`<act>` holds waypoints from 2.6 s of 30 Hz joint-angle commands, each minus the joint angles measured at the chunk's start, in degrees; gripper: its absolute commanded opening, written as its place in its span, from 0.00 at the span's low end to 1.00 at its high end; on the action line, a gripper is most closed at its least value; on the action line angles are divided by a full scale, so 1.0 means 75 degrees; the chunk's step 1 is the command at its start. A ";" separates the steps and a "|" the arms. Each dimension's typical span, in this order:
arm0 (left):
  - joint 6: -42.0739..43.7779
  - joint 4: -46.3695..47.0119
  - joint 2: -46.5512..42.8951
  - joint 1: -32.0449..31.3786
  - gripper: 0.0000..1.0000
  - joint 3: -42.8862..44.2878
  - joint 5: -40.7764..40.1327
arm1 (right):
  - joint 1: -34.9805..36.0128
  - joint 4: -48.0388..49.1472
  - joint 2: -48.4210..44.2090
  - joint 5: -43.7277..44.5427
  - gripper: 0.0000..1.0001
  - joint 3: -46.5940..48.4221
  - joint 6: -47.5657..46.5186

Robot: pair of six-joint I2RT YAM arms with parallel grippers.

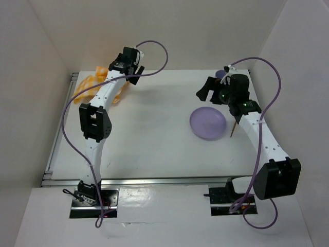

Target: Set the dinner table for one person

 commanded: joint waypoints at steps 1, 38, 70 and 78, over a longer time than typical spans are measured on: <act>-0.0477 0.0592 0.0828 0.0231 1.00 0.0516 -0.1340 | 0.0068 0.0473 0.0223 0.0134 1.00 0.0373 -0.0059; 0.0799 -0.0167 -0.4420 -0.2603 0.00 0.0411 -0.0568 | 0.0349 -0.0815 -0.1755 0.0321 1.00 -0.0670 -0.0375; -0.2541 -0.1318 0.0056 0.1919 0.00 -0.1861 0.4928 | 0.1016 -0.0688 0.0011 -0.0161 1.00 -0.1152 -0.0363; -0.2845 -0.0766 -0.0671 0.1989 0.00 -0.2683 0.4483 | 0.1474 -0.1050 0.1140 0.0366 0.87 -0.0679 0.0374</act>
